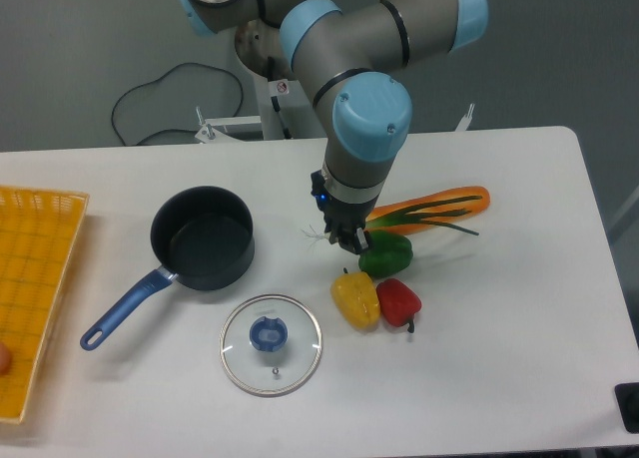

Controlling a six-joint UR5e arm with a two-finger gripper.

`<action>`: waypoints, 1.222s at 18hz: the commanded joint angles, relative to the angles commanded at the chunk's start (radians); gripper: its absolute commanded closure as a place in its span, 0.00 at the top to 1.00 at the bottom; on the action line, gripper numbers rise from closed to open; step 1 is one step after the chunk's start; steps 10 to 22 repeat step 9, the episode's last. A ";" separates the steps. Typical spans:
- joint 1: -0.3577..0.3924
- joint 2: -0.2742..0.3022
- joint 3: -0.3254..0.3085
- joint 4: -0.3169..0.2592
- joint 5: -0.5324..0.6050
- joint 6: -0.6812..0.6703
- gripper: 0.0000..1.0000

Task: Pick up the green onion
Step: 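Lift the grasped green onions up off the peppers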

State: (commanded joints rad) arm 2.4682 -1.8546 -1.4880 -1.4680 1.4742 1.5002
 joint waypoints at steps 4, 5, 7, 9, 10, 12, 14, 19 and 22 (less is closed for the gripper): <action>0.000 0.000 0.000 0.000 0.002 -0.002 0.17; 0.000 0.000 0.000 0.000 0.002 -0.002 0.17; 0.000 0.000 0.000 0.000 0.000 -0.014 0.17; -0.002 0.000 0.000 0.002 0.000 -0.018 0.17; -0.002 0.000 0.000 0.002 0.000 -0.018 0.17; -0.002 0.000 0.000 0.002 0.000 -0.018 0.17; -0.002 0.000 0.000 0.002 0.000 -0.018 0.17; -0.002 0.000 0.000 0.002 0.000 -0.018 0.17; -0.002 0.000 0.000 0.002 0.000 -0.018 0.17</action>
